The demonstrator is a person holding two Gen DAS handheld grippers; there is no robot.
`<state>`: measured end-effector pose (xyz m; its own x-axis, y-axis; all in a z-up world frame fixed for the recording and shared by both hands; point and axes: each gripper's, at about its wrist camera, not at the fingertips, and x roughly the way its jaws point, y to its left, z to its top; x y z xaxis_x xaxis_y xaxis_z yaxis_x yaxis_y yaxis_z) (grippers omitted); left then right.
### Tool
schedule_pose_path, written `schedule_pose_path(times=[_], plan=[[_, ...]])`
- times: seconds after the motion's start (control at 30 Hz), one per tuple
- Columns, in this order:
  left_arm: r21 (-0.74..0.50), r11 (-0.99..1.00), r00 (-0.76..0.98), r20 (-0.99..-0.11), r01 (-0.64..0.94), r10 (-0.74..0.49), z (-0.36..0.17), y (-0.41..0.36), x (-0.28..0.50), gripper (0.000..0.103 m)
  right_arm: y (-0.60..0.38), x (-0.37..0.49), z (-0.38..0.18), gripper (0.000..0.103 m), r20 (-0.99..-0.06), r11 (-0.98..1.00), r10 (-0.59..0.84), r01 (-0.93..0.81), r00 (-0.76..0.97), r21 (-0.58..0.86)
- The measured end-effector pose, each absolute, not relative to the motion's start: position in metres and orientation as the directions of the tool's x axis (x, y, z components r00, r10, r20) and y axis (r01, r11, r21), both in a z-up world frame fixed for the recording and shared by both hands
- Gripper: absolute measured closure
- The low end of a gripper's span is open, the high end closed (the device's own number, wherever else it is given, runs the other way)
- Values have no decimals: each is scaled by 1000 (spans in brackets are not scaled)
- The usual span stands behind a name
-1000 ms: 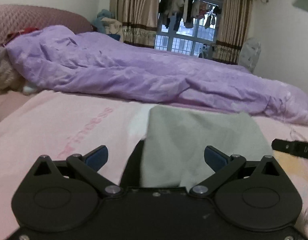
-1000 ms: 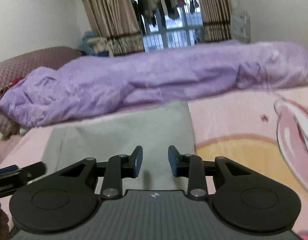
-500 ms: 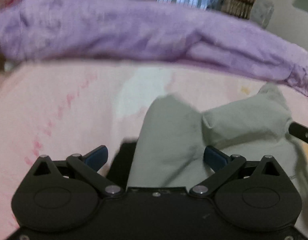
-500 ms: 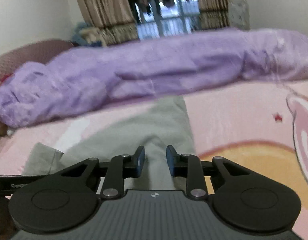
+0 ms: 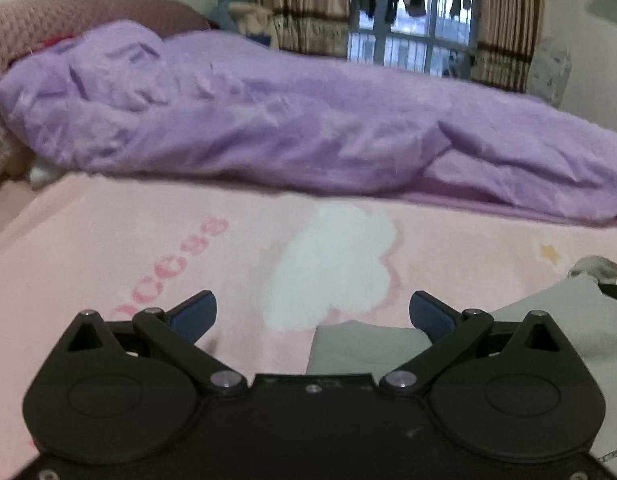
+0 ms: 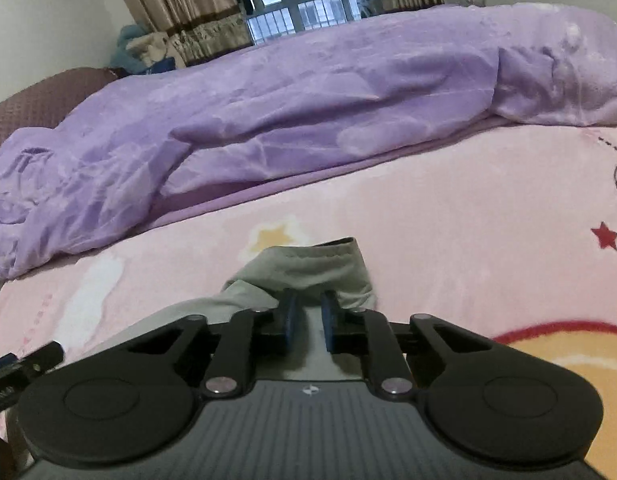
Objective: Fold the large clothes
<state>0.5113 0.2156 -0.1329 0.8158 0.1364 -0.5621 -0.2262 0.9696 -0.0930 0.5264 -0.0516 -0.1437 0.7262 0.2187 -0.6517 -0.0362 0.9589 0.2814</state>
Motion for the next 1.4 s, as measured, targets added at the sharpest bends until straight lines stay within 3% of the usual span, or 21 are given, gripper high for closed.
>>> schedule_pose_path(times=[0.1, 0.2, 0.3, 0.4, 0.53, 0.67, 0.8, 0.97, 1.03, 1.2, 1.4], plan=[[-152, 966, 858, -503, -210, 107, -109, 224, 492, 0, -46, 506, -124, 83, -599, 977, 173, -59, 782, 205], [-223, 961, 902, -428, -164, 55, -96, 228, 485, 0, -47, 488, -106, 81, -527, 962, 213, -83, 823, 260], [-197, 969, 886, -462, -148, 42, -98, 223, 502, 0, -30, 502, -114, 81, -578, 972, 210, -103, 789, 213], [-106, 982, 830, -553, -155, 71, -103, 217, 503, 0, -23, 511, -129, 77, -639, 975, 203, -96, 742, 198], [-106, 982, 813, -579, -157, 68, -90, 227, 488, 0, -44, 489, -104, 51, -614, 956, 239, -72, 752, 285], [-136, 979, 809, -586, -151, 44, -68, 236, 460, 0, -63, 461, -81, 45, -599, 940, 284, -93, 749, 329], [-48, 995, 783, -621, -83, 35, -61, 233, 413, 0, -78, 423, -63, 14, -595, 948, 301, -166, 745, 271], [33, 999, 731, -681, -8, 29, -84, 222, 355, 0, -102, 374, -74, 13, -671, 924, 382, -278, 635, 263], [28, 999, 705, -709, 25, 2, -96, 214, 339, 0, -111, 362, -85, 21, -693, 894, 448, -308, 565, 326], [-143, 987, 635, -758, 66, -152, -121, 209, 330, 0, -108, 343, -109, 30, -726, 846, 528, -348, 441, 404], [-326, 940, 538, -776, 102, -328, -132, 228, 336, 0, -101, 347, -122, 23, -716, 820, 571, -328, 402, 470]])
